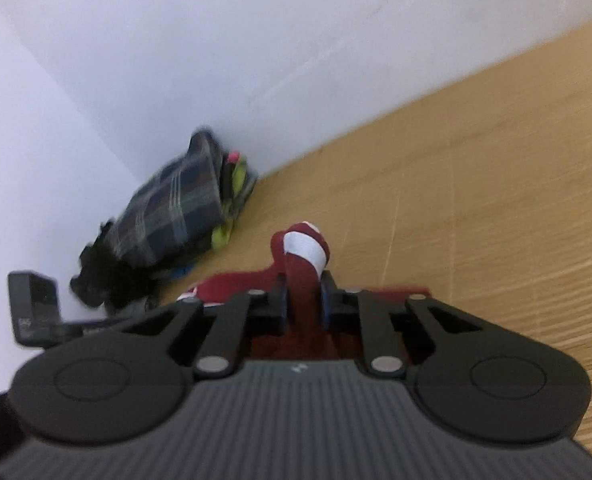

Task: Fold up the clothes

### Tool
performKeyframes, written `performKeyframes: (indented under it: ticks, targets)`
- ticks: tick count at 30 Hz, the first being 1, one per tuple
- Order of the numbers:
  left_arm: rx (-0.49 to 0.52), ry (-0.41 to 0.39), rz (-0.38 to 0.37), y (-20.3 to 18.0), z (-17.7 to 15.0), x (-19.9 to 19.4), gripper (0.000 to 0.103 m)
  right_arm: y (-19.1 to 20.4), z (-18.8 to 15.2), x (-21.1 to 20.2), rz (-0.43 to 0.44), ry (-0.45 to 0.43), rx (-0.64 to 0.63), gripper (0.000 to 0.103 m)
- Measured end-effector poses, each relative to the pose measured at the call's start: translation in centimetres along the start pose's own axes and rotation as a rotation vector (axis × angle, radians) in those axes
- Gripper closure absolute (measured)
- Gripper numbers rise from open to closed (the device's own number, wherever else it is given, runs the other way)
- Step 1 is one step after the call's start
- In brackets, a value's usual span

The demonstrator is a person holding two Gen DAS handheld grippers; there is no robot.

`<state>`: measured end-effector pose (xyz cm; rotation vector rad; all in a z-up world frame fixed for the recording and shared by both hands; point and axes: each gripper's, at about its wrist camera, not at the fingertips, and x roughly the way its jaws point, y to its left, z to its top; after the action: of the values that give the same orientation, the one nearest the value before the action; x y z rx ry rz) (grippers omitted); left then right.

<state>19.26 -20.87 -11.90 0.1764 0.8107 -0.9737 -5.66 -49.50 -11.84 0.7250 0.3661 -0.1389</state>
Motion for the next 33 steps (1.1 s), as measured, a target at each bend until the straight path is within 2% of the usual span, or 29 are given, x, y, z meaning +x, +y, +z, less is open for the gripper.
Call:
performKeyframes:
  ticks: [2, 4, 6, 8, 10, 12, 14, 16, 17, 20, 23, 24, 25, 28, 31, 33]
  targets:
    - [0.029, 0.017, 0.028, -0.5, 0.2, 1.4, 0.089, -0.6, -0.2, 0.6, -0.09, 0.0, 0.02, 0.085]
    - [0.073, 0.031, 0.055, -1.0, -0.1, 3.0, 0.086, -1.6, -0.9, 2.6, -0.182, 0.071, 0.017, 0.085]
    - [0.156, 0.014, 0.107, -2.1, -0.5, 3.6, 0.078, -2.1, -1.6, 4.1, -0.231, 0.101, 0.024, 0.08]
    - [0.212, 0.006, 0.144, -2.9, -0.7, 3.4, 0.074, -1.7, -1.6, 4.1, -0.258, 0.101, 0.032, 0.076]
    - [0.214, 0.007, 0.161, -2.8, -0.5, 2.3, 0.071, -0.8, -1.0, 3.1, -0.28, 0.079, 0.018, 0.059]
    - [0.201, -0.008, 0.173, -2.5, 0.0, 0.6, 0.067, 0.3, -0.3, 1.1, -0.331, 0.016, -0.016, 0.047]
    - [0.195, -0.045, 0.172, -2.8, 0.5, -1.4, 0.067, 1.8, 0.4, -1.2, -0.393, -0.059, -0.07, 0.04]
    - [0.203, -0.073, 0.141, -3.6, 1.0, -2.8, 0.066, 3.4, 0.7, -3.1, -0.403, -0.106, -0.129, 0.04]
    - [0.21, -0.076, 0.121, -4.2, 1.2, -3.0, 0.063, 4.3, 0.7, -3.4, -0.37, -0.1, -0.156, 0.04]
    - [0.241, -0.045, 0.074, -5.9, 1.4, -1.0, 0.061, 6.6, -0.2, -1.7, -0.285, -0.005, -0.254, 0.042]
    - [0.239, 0.077, 0.044, -6.1, 0.9, 3.8, 0.058, 6.6, -1.5, 2.3, -0.336, 0.11, -0.326, 0.043]
    - [0.23, 0.089, 0.037, -5.8, 0.7, 5.1, 0.056, 5.9, -2.0, 4.1, -0.374, 0.164, -0.331, 0.044]
    - [0.218, 0.075, 0.031, -5.5, 0.6, 5.8, 0.055, 5.3, -2.1, 5.1, -0.386, 0.176, -0.31, 0.042]
    - [0.193, 0.08, 0.025, -5.4, 1.0, 5.9, 0.055, 4.2, -1.8, 6.3, -0.381, 0.158, -0.221, 0.041]
    - [0.197, 0.075, 0.011, -5.2, 1.2, 4.8, 0.055, 4.7, -1.7, 5.7, -0.38, 0.143, -0.244, 0.04]
    - [0.167, 0.067, 0.012, -4.5, 1.6, 2.9, 0.055, 4.2, -1.5, 1.9, -0.368, 0.106, -0.209, 0.039]
